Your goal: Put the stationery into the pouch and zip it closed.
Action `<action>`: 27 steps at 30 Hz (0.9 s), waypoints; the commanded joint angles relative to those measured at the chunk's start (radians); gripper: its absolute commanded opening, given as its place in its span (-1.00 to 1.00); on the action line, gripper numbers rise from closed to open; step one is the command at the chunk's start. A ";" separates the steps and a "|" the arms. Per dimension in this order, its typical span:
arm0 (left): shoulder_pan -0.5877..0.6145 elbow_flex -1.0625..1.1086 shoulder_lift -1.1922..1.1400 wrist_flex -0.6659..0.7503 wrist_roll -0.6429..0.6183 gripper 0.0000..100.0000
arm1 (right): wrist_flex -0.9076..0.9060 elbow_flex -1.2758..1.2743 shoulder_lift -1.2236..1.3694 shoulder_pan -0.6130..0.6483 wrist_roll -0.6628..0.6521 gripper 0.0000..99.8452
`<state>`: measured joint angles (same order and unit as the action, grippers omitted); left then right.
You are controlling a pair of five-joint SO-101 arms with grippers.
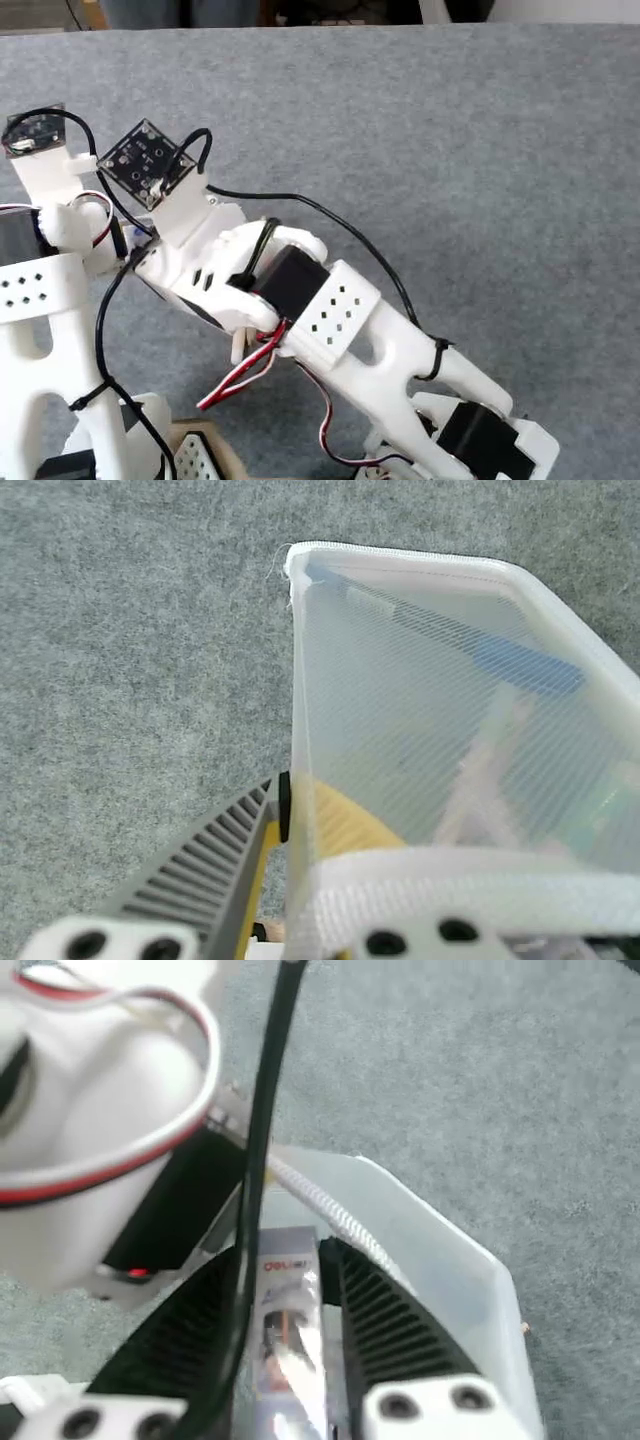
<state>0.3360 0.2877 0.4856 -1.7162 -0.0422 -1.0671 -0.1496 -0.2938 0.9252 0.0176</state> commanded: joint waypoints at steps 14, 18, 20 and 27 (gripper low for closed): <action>0.042 0.064 -0.084 -0.026 0.006 -0.94 | -0.081 0.025 0.002 -0.038 -0.014 -0.65; 0.038 0.064 -0.084 -0.026 0.006 -0.94 | -0.127 0.050 0.004 -0.038 -0.083 -0.40; 0.036 0.062 -0.084 -0.026 0.006 -0.94 | -0.132 0.045 0.004 -0.035 -0.109 -0.33; 0.042 0.064 -0.084 -0.026 0.006 -0.94 | -0.132 0.051 0.002 -0.034 -0.114 -0.33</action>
<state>0.3330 0.2892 0.4856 -1.7177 -0.0422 -1.1669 -0.1051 -0.2816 0.9283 -0.0882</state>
